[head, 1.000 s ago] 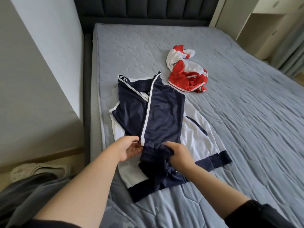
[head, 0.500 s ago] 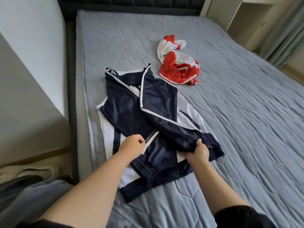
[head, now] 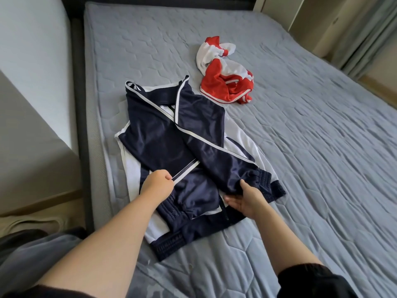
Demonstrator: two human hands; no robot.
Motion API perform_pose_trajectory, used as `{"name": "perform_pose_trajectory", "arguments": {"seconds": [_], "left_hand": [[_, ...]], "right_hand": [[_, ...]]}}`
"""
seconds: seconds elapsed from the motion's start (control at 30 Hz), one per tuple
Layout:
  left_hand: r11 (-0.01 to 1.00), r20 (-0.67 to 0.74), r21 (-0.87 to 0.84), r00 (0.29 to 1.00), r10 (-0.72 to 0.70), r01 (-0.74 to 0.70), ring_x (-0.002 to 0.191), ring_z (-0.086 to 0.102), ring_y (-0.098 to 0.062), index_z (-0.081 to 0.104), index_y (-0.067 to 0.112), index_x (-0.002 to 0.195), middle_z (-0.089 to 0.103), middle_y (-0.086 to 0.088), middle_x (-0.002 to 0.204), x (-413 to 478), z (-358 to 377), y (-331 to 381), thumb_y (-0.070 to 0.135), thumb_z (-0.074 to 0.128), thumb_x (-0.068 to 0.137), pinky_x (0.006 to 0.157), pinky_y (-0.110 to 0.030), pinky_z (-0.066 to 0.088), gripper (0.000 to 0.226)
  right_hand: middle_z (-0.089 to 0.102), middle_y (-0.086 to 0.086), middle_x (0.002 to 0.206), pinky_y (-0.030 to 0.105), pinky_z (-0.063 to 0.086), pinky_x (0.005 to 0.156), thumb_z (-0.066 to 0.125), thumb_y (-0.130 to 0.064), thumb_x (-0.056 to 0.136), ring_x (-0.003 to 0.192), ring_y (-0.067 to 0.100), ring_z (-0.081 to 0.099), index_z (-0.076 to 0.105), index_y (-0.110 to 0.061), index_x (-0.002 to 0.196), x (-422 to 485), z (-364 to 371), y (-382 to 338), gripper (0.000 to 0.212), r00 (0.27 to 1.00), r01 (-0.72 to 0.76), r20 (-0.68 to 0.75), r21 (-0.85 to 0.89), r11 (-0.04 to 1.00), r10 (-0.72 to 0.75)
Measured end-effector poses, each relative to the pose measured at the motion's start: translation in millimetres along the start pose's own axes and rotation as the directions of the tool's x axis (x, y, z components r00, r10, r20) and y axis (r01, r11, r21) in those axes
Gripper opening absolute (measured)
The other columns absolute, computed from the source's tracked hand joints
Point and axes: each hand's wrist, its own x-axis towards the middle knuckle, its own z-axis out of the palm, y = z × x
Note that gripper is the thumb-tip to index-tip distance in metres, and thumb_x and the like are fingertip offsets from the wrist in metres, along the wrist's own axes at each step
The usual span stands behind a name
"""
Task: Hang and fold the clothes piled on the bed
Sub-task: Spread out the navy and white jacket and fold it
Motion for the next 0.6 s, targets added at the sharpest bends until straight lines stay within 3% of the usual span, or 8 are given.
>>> {"name": "perform_pose_trajectory", "arguments": {"seconds": [0.13,0.23,0.3,0.37,0.4,0.47,0.53,0.6], "left_hand": [[0.999,-0.041,0.04,0.999,-0.013,0.015,0.078,0.054,-0.024,0.051,0.023,0.073,0.059,-0.001,0.086,-0.5,-1.6,-6.4,0.013,0.047,0.087,0.063,-0.029,0.038,0.018],[0.994,-0.075,0.112,0.997,0.004,0.004,0.072,0.051,-0.021,0.05,0.023,0.077,0.054,0.002,0.079,-2.8,-2.8,-6.7,0.014,0.042,0.089,0.058,-0.03,0.036,0.017],[0.991,-0.073,0.136,0.997,0.016,-0.006,0.073,0.052,-0.023,0.05,0.022,0.08,0.054,0.001,0.077,-4.8,-1.7,-7.2,0.014,0.041,0.091,0.058,-0.03,0.037,0.016],[0.989,-0.075,0.144,0.997,0.029,-0.018,0.075,0.053,-0.026,0.049,0.021,0.08,0.054,-0.001,0.077,-7.5,-1.4,-7.6,0.014,0.04,0.093,0.058,-0.031,0.039,0.016],[0.988,-0.078,0.149,0.996,0.038,-0.026,0.076,0.053,-0.027,0.048,0.02,0.081,0.054,-0.002,0.078,-8.6,-1.4,-7.1,0.015,0.04,0.094,0.06,-0.031,0.039,0.016],[0.986,-0.086,0.161,0.995,0.048,-0.034,0.079,0.052,-0.028,0.046,0.018,0.083,0.053,-0.003,0.081,-9.4,-2.1,-5.5,0.016,0.039,0.096,0.063,-0.033,0.04,0.015],[0.989,-0.099,0.145,0.994,0.039,-0.025,0.08,0.051,-0.029,0.046,0.017,0.086,0.053,-0.005,0.084,-9.8,-2.3,-4.5,0.015,0.038,0.097,0.064,-0.034,0.039,0.013],[0.993,-0.113,0.118,0.993,0.031,-0.017,0.079,0.051,-0.029,0.046,0.014,0.089,0.054,-0.007,0.086,-9.6,-3.6,-4.7,0.013,0.037,0.097,0.065,-0.034,0.039,0.012]], "right_hand": [[0.068,0.018,0.061,0.015,0.035,0.038,0.027,-0.063,0.095,0.037,0.019,0.054,0.063,0.0,0.074,-17.6,-13.6,-14.9,0.076,0.997,-0.045,0.02,-0.644,0.764,0.075],[0.059,0.012,0.048,0.025,0.041,0.044,0.036,-0.053,0.095,0.038,0.023,0.049,0.058,-0.004,0.056,-18.6,-18.4,-25.3,0.066,0.959,0.135,-0.07,-0.74,0.659,-0.275],[0.054,0.004,0.051,0.036,0.042,0.055,0.04,-0.037,0.094,0.057,0.029,0.053,0.048,-0.01,0.054,-12.0,-19.3,-30.0,0.05,0.716,0.315,-0.136,-0.812,0.492,-0.684],[0.059,0.001,0.076,0.035,0.036,0.066,0.041,-0.031,0.095,0.082,0.03,0.054,0.054,-0.015,0.071,-3.1,-15.8,-29.7,0.032,0.493,0.397,-0.027,-0.883,0.252,-0.87],[0.062,0.003,0.1,0.035,0.037,0.079,0.042,-0.031,0.096,0.101,0.03,0.053,0.061,-0.015,0.092,4.2,-15.5,-26.5,0.025,0.483,0.394,0.082,-0.909,0.133,-0.872],[0.038,0.005,0.147,0.041,0.022,0.11,0.039,-0.04,0.098,0.137,0.026,0.029,0.043,-0.02,0.139,21.9,-16.6,-12.4,0.045,0.623,0.314,0.291,-0.943,-0.109,-0.726],[0.013,0.0,0.16,0.048,0.003,0.117,0.031,-0.048,0.099,0.147,0.02,0.006,0.02,-0.028,0.151,36.5,-24.5,1.1,0.057,0.706,0.248,0.334,-0.942,-0.224,-0.625],[0.009,-0.002,0.161,0.051,0.0,0.117,0.027,-0.051,0.098,0.148,0.017,0.003,0.015,-0.03,0.152,45.9,-32.0,8.1,0.059,0.694,0.216,0.311,-0.95,-0.224,-0.649]]}}
